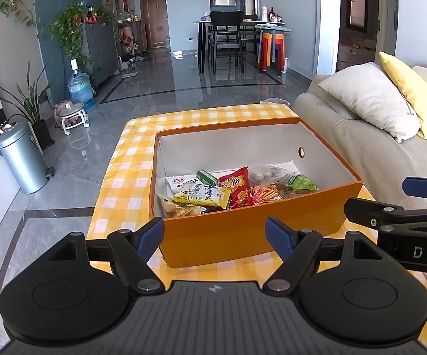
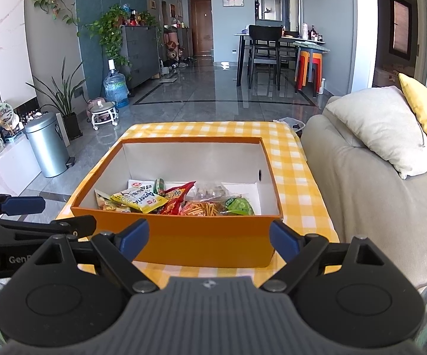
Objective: Organize snacks
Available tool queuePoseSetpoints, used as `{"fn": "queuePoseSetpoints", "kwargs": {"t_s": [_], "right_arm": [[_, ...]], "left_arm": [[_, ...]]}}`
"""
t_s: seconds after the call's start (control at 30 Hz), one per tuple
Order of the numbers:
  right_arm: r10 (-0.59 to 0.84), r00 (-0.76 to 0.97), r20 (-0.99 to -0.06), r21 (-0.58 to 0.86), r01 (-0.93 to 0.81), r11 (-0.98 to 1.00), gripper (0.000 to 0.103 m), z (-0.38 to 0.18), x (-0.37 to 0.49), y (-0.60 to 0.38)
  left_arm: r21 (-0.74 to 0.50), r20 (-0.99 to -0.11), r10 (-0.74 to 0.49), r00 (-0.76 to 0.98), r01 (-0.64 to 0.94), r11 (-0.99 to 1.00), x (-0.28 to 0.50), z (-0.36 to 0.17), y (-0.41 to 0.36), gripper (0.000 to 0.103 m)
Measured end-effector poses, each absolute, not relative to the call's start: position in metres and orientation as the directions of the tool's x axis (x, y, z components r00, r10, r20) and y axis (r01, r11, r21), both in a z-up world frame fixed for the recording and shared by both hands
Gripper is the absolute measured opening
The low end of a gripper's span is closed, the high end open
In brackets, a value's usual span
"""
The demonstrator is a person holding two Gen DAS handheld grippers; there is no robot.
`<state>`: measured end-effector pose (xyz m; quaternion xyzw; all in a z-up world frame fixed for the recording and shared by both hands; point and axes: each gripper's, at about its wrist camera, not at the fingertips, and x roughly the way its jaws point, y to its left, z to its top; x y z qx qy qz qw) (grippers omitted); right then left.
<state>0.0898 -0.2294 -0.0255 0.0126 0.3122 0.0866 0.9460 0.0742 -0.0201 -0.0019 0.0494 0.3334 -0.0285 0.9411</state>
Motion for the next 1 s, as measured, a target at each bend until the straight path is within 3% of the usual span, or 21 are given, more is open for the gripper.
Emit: {"fn": "queuePoseSetpoints", "kwargs": {"t_s": [1.0], "right_arm": [[0.168, 0.777, -0.606, 0.069, -0.16, 0.985, 0.087, -0.033, 0.0899, -0.2298]], "left_arm": [[0.129, -0.627, -0.007, 0.779, 0.113, 0.985, 0.0708, -0.0076, -0.0268, 0.089]]}}
